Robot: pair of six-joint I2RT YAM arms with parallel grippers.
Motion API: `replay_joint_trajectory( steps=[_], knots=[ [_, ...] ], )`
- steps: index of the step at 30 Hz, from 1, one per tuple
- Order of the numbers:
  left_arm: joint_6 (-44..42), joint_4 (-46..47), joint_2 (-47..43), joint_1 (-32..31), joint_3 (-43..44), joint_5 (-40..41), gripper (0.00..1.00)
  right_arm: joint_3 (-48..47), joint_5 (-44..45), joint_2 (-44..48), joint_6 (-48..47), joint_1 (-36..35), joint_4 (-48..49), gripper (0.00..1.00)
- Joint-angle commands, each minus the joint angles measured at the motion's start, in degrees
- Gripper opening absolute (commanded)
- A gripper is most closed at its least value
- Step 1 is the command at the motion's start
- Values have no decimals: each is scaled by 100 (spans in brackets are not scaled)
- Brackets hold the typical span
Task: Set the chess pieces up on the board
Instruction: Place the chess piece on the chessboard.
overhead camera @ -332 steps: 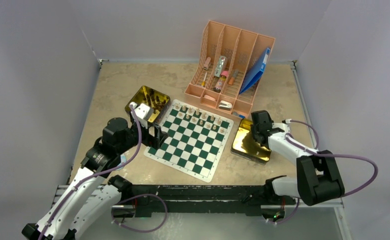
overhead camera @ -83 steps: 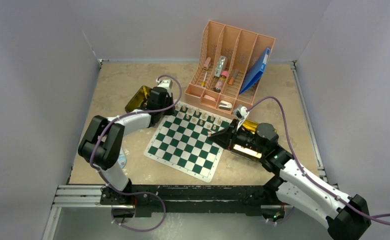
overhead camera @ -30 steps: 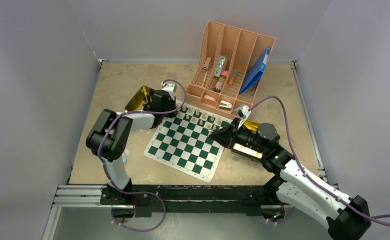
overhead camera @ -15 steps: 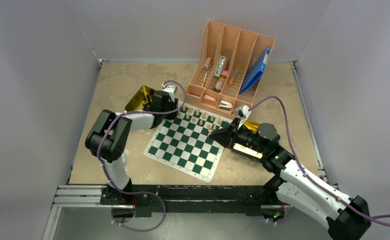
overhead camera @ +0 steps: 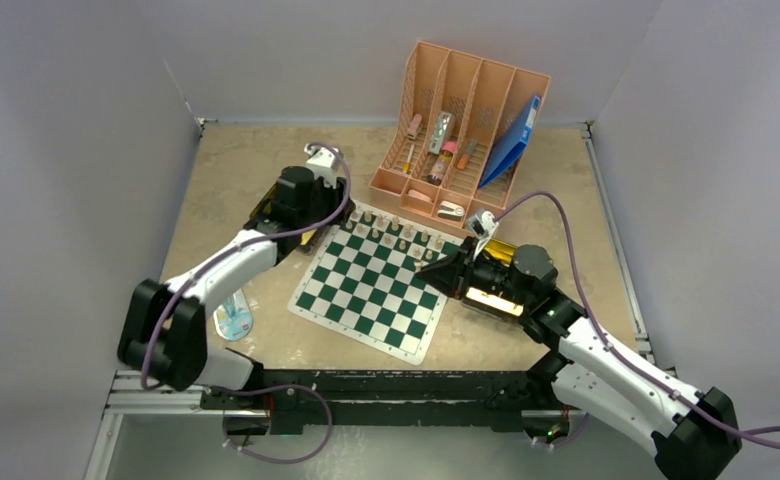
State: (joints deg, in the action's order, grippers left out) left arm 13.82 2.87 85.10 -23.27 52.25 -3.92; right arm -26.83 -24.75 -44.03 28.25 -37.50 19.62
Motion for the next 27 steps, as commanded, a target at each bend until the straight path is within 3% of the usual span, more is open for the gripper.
replay_joint_trajectory(
  steps=[1, 5, 8, 13, 18, 24, 27],
  knots=[
    [-618, -513, -1119, 15, 159, -1253, 41, -270, -486, -139, -38, -12, 93, 0],
    [-1293, -1187, -1592, 15, 484, -3001, 35, -263, -945, -294, -100, -14, 95, 0],
    [-2680, -1931, -1898, -235, 625, -4105, 26, -322, -1274, -466, -143, -17, 179, 0],
    [-4809, -2161, -2621, -879, 33, -4549, 27, -244, -2223, -839, 193, -15, 639, 0],
    [-6245, -1856, -3331, -949, -579, -6112, 36, -239, -2780, -1035, 473, -17, 918, 0],
    [-7689, -2699, -3293, -1032, -418, -6314, 44, -295, -3037, -1311, 1062, -15, 1561, 0],
    [-7873, -2794, -3161, -1213, -373, -6130, 44, -442, -3092, -1547, 984, -21, 1560, 0]
  ],
)
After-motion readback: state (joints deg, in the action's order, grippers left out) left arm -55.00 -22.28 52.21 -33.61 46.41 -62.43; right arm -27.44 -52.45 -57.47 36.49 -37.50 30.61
